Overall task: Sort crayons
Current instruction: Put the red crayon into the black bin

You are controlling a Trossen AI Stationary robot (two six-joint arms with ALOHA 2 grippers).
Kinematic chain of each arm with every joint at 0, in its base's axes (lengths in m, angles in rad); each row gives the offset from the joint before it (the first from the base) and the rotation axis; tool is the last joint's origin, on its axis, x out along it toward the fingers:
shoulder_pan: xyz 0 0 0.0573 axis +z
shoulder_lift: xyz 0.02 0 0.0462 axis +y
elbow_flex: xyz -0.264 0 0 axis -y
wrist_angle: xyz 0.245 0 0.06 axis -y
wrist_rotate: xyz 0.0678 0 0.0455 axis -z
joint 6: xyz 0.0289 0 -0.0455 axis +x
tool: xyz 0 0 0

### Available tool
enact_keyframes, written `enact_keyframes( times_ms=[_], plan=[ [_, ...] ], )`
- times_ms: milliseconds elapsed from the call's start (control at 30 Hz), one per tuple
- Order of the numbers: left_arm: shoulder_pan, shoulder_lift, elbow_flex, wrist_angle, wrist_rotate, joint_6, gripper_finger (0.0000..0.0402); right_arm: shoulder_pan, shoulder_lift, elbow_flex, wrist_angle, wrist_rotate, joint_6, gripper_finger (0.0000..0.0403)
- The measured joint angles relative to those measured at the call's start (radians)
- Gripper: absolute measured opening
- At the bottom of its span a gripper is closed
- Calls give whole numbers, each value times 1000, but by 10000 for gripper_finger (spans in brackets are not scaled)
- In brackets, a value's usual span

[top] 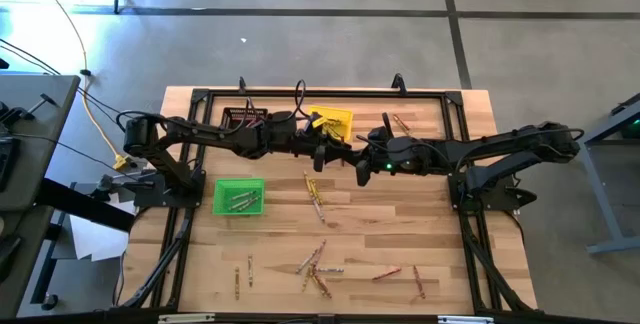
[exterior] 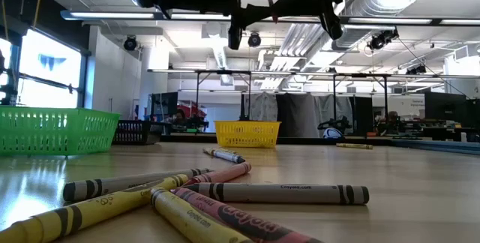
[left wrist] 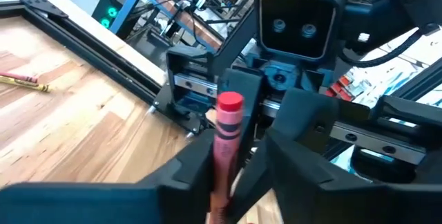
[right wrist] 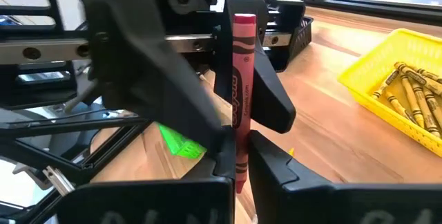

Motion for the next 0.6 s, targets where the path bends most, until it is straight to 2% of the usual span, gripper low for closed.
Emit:
enact_keyframes(
  times_ms=[167,233,400,600],
  plan=[
    [12,0,0,-9,2,0,31,0,-1,1,1,0,0,7],
    [17,0,0,-9,9,5,11,-1,-1,1,1,0,3,7],
    [27,0,0,-7,31,1,11,-2,-8,1,-5,-35,11,23],
    [54,-1,0,2,72,1,5,-7,-62,0,-92,-37,-35,86]
  ],
)
